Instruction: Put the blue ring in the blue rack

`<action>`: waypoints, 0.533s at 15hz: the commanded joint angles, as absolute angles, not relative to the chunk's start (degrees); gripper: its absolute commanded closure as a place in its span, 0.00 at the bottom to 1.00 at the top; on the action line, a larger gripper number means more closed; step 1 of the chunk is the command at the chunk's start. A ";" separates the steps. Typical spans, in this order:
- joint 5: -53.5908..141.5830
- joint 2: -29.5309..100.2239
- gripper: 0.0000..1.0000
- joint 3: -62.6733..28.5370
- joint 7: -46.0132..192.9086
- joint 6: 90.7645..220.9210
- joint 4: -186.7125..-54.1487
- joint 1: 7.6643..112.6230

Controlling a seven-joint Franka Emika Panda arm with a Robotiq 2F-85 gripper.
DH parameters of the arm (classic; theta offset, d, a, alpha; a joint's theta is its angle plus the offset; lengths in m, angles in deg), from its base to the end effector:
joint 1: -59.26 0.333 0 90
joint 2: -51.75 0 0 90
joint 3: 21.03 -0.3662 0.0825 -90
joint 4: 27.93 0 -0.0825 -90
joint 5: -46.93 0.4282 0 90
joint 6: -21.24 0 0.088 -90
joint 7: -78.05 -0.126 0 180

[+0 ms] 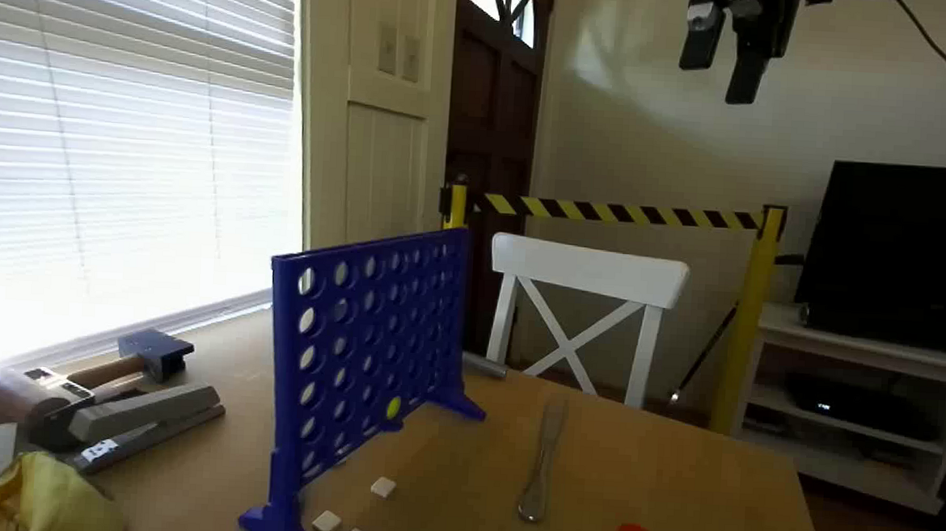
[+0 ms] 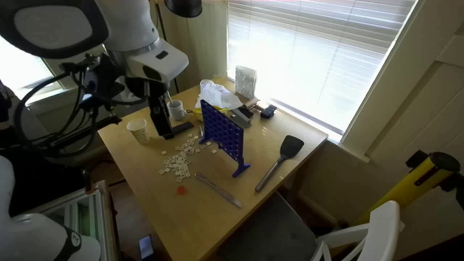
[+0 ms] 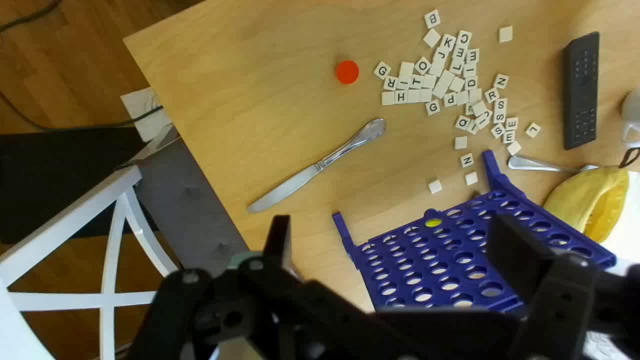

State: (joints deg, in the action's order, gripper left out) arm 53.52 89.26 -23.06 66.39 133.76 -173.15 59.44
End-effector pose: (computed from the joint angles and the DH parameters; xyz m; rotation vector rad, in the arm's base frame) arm 0.3733 0.0249 0.5040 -3.0269 0.3205 -0.1116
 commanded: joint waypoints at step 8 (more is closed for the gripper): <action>52.01 83.22 0.00 -25.99 61.96 141.91 -176.19 57.49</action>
